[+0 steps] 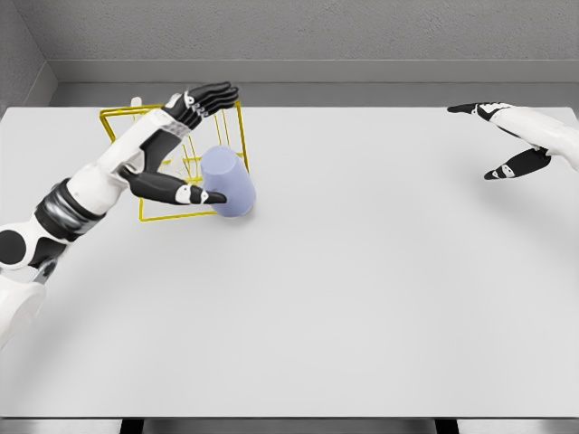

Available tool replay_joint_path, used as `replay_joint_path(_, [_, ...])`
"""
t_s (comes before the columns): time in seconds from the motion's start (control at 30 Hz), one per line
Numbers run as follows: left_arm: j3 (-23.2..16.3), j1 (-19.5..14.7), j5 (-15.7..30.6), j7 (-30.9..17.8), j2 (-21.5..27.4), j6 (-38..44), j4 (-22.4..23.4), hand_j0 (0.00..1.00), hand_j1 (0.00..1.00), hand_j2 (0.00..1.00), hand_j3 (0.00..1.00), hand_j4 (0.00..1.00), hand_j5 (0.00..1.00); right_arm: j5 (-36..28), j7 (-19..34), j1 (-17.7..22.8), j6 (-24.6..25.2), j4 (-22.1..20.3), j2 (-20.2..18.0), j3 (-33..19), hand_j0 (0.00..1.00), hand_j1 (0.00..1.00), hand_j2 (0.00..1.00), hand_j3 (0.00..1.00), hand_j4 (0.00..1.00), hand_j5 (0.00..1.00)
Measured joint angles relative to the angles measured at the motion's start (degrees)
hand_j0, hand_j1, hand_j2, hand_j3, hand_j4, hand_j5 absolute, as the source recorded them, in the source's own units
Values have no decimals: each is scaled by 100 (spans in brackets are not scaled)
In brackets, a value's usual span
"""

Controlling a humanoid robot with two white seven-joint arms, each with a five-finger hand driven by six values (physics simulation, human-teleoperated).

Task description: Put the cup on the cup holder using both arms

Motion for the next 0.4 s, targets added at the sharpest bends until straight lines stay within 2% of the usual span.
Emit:
replay_joint_path(0.17, [9, 413, -42, -382, 590, -303, -228, 100, 100, 100, 100, 100, 100, 2, 0, 0, 0, -2, -2, 0, 100, 100, 100, 100, 100, 100])
replay_joint_path(0.3, [42, 413, -289, -469, 1214, -355, -375, 100, 100, 100, 100, 100, 100, 1, 0, -26, 0, 3, -9, -3, 100, 100, 100, 100, 100, 100])
replay_joint_path(0.4, [58, 422, -376, -489, 1482, -367, -406, 100, 100, 100, 100, 100, 100, 2, 0, 35, 0, 13, -32, -101, 100, 100, 100, 100, 100, 100])
